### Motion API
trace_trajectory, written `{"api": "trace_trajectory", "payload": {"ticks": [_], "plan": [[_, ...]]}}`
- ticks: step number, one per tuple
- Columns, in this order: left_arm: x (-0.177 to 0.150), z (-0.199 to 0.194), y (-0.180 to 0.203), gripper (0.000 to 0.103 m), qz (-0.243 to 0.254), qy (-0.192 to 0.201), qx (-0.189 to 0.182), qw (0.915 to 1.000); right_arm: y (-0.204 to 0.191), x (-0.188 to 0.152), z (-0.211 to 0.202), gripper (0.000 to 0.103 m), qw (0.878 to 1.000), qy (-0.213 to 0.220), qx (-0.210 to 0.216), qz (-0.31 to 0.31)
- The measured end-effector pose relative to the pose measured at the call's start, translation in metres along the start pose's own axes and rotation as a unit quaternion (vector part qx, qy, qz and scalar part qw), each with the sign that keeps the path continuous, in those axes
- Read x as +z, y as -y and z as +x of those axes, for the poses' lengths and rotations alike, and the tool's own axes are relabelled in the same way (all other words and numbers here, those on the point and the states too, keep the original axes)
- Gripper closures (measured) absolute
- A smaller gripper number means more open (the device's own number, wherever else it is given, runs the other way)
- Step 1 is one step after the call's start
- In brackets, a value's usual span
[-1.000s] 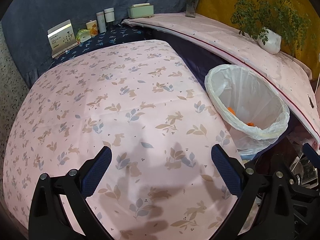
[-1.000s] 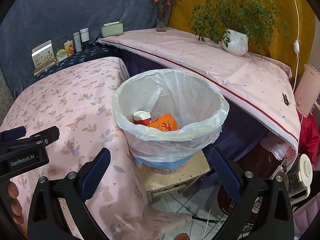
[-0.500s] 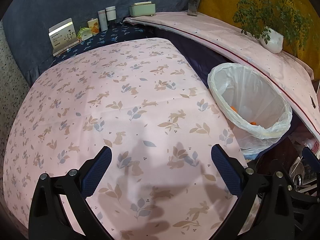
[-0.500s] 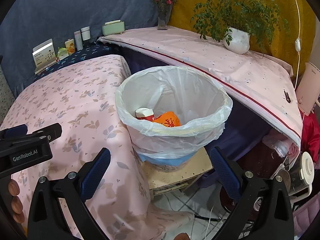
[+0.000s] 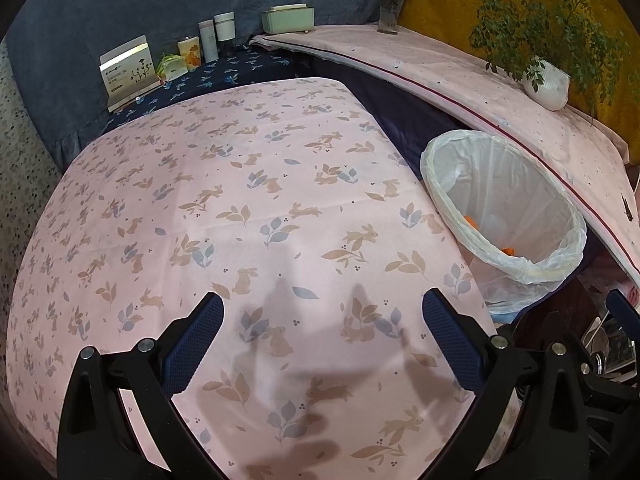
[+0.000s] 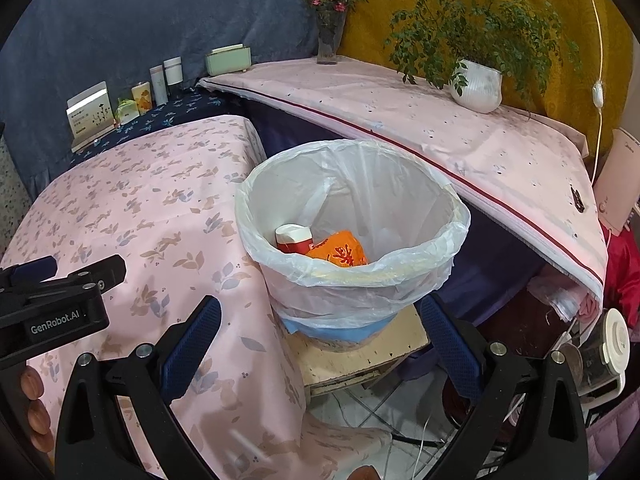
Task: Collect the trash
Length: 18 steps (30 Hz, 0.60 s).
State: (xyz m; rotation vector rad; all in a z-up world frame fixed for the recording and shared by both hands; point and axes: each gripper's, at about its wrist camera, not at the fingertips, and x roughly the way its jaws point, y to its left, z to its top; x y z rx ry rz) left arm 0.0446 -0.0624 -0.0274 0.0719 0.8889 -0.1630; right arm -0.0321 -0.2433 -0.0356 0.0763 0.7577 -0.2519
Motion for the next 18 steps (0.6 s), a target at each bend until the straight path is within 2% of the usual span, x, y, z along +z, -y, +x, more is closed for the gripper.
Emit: {"api": "trace_trajectory", "payload": {"ticks": [18], "plan": [[0.007,0.0024,0.0043,0.008,0.002,0.004,-0.003,1.0,0.0034,0.0019,0.0036,0.007,1.0,-0.003,-0.002,0.009]]}}
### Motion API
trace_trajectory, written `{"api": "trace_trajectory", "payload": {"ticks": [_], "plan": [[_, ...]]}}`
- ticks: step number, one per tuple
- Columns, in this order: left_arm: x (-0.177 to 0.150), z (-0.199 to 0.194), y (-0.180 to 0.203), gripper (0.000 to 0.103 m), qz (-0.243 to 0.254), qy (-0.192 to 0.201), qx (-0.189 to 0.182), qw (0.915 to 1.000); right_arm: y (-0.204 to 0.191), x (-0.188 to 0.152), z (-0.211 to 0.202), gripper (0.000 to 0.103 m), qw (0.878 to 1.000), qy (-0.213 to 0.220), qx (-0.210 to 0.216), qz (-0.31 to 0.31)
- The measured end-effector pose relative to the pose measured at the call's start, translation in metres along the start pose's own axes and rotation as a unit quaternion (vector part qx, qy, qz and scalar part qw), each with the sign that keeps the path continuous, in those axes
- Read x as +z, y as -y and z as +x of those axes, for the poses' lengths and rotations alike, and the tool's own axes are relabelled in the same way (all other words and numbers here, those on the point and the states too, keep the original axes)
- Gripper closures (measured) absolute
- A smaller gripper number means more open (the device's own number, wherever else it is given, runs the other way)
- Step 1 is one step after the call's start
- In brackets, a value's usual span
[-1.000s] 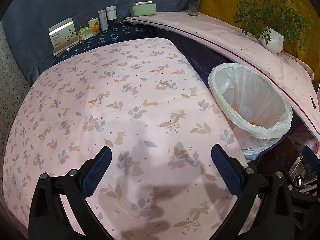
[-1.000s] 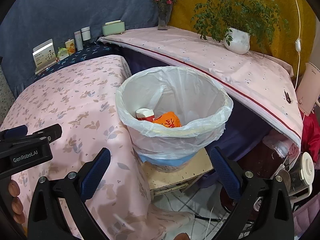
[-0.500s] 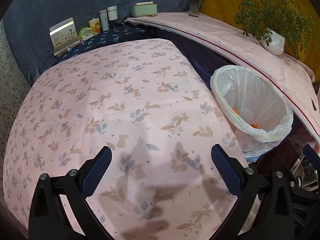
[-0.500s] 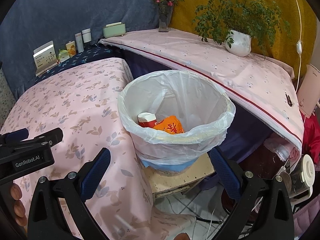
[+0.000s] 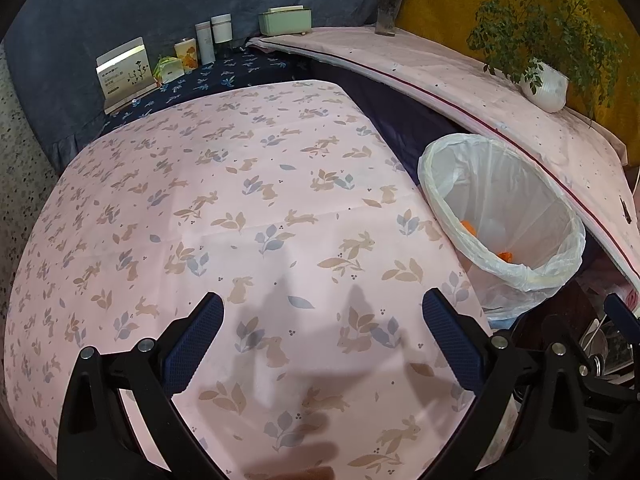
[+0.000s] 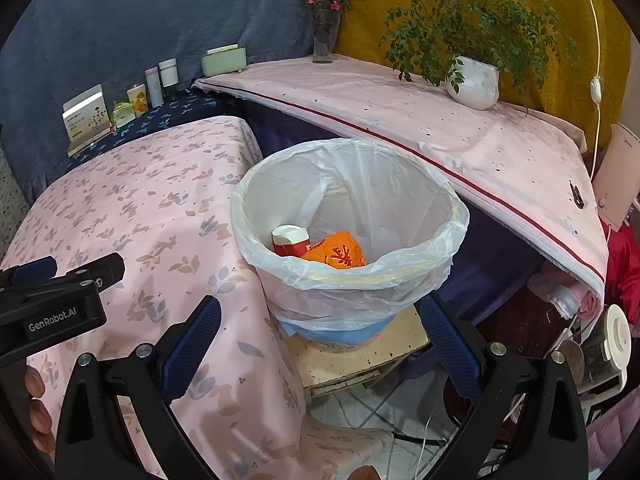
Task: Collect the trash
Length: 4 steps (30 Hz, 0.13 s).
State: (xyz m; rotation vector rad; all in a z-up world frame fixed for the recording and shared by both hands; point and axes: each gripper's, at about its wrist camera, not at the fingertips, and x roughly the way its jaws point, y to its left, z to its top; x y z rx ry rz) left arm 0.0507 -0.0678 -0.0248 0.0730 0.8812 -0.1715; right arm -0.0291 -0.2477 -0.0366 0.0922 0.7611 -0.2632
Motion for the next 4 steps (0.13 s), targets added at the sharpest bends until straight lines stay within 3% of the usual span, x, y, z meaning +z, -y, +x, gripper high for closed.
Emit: {"api": "trace_trajectory", "payload": {"ticks": [4], "plan": [[0.0011,0.0008,0.0023,0.008,0.006,0.004,-0.001,1.0,0.0001,0.0001,0.0009,0.007,1.0,-0.001,0.0,0.001]]}}
